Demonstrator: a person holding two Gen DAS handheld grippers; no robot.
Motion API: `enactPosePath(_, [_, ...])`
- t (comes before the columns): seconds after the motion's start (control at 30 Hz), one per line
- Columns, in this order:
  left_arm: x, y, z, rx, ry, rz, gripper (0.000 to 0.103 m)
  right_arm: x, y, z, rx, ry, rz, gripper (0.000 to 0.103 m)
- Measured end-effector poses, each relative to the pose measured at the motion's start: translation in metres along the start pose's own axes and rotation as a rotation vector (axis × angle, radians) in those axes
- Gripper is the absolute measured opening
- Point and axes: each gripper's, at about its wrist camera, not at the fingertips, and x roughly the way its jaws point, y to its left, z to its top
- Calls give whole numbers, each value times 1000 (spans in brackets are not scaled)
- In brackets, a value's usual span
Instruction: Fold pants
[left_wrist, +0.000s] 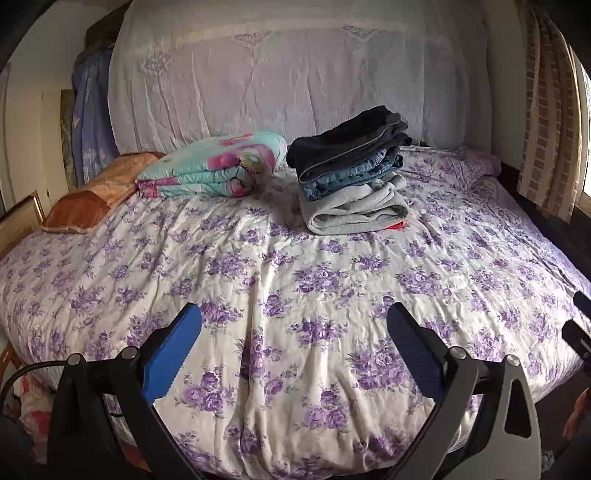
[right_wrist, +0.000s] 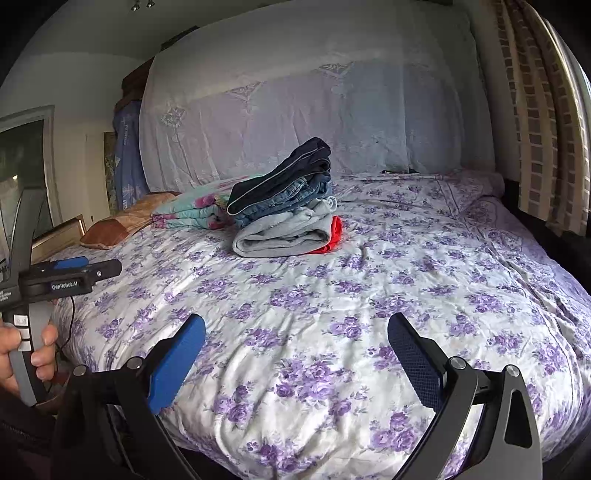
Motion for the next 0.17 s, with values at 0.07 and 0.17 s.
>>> enactPosePath(0.07, [3, 3, 1, -12, 9, -4, 98, 1, 0, 0, 0, 3, 1, 100])
enactPosePath(0.17, [4, 9, 0, -29, 18, -50, 98, 2, 1, 0, -4, 12, 8, 100])
